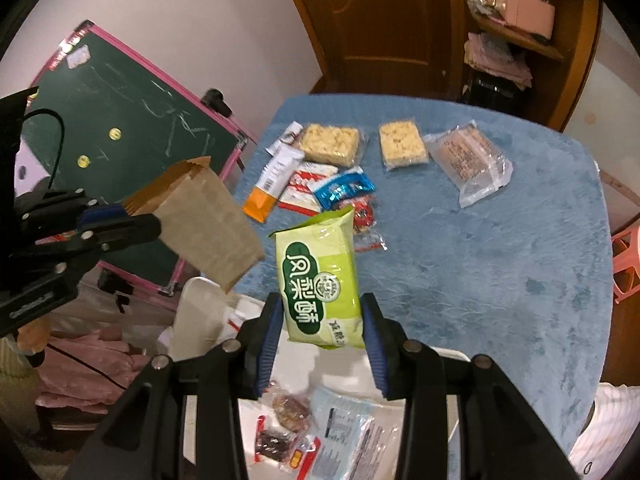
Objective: Organize snacks
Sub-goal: 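Carry the beige bag and green packet toward the white tray, then lower both packets into the white tray and open both tools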
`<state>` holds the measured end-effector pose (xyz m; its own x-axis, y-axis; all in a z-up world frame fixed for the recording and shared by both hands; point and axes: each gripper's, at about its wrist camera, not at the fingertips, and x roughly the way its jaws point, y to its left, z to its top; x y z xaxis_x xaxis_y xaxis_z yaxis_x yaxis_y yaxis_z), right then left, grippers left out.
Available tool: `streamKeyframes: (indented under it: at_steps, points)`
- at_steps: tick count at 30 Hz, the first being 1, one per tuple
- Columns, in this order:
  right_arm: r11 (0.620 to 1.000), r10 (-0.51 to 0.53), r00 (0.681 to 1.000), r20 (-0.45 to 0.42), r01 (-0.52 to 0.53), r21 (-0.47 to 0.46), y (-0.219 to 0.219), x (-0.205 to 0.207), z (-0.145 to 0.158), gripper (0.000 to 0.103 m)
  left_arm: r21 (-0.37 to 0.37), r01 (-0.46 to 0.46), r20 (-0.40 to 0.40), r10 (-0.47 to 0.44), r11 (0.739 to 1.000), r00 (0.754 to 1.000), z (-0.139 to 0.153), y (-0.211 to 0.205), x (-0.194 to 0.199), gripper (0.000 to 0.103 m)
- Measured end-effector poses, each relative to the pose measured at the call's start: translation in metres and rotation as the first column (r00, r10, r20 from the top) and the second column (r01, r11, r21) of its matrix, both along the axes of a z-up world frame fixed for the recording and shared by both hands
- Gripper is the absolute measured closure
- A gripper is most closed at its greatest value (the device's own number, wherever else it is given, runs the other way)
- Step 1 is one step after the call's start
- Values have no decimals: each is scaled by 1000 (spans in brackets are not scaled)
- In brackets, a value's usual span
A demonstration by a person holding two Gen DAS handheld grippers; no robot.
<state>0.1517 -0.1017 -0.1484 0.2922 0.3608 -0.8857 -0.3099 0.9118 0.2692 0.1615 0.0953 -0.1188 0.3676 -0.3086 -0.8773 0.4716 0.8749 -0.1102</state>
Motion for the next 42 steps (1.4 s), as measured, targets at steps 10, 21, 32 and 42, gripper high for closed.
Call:
streamKeyframes:
  at_steps: [10,21,32,42]
  points:
    - [1000,30,998,63,-29,-6,7,-62,42,63,-54,49,19,-48,997,999,37,-13,-77,94]
    - [996,27,999,30,-24,-88,9,-121,36,63,28,40,-20,-39,999,999,7,-33,-131,94]
    - [995,-39,999,2,39,-97,2,-144,29,53,78,34,-34,-31,996,999,-11,-46,-153,62]
    - [994,-43,999,27,45,-97,4,-151,37,52,56,-6,9,6,998,1000,0,-41,-155,32]
